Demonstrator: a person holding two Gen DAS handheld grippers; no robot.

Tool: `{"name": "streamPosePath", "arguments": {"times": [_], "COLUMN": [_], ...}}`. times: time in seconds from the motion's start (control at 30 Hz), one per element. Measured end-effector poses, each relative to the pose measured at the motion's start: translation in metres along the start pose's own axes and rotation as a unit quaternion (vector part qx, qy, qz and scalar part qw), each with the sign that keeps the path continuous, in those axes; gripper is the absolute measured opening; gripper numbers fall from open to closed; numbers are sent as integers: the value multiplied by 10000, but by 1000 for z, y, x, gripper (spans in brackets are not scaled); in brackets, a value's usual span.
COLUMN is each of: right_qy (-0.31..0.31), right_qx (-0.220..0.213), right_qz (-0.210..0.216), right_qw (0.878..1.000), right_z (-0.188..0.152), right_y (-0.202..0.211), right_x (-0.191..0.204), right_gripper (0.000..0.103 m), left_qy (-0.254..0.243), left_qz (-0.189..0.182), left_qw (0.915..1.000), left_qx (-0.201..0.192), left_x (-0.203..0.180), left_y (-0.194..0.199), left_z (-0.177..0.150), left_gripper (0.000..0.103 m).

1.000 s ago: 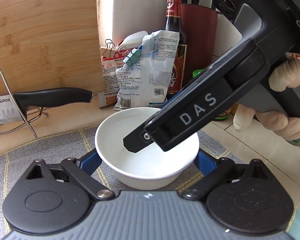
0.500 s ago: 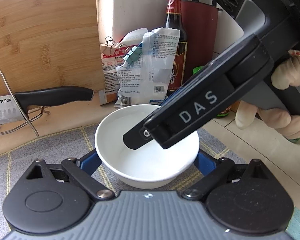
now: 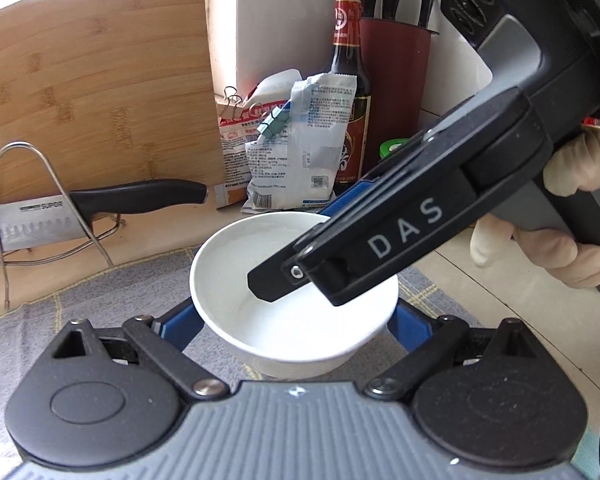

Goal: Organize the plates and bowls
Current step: 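Lift the white bowl with the right tool and carry it to the nested bowls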

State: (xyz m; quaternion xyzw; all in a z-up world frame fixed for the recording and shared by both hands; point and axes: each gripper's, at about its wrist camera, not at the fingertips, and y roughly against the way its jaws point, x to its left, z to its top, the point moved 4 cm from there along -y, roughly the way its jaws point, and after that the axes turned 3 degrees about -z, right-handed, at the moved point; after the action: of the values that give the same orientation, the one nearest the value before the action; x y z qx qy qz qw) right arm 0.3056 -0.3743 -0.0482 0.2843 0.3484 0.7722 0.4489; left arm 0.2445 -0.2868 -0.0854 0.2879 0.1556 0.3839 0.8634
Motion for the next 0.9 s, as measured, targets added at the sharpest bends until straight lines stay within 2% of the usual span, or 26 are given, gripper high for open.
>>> {"name": "streamPosePath", "arguments": {"times": [0.47, 0.9], "right_qy": [359, 983], "right_qx": [-146, -191], "right_qz": [221, 770], "right_qw": [9990, 9920], "right_z": [4, 28], "right_y": [31, 20], "right_x": [83, 189], "right_gripper": [74, 74], "left_qy": [198, 562], "left_qz": [270, 997], "left_qw": [9994, 9933], "left_qx": [-49, -170], "left_x": [21, 67], "left_y": [88, 170], "left_z": [-17, -47], "left_gripper": [97, 97]}}
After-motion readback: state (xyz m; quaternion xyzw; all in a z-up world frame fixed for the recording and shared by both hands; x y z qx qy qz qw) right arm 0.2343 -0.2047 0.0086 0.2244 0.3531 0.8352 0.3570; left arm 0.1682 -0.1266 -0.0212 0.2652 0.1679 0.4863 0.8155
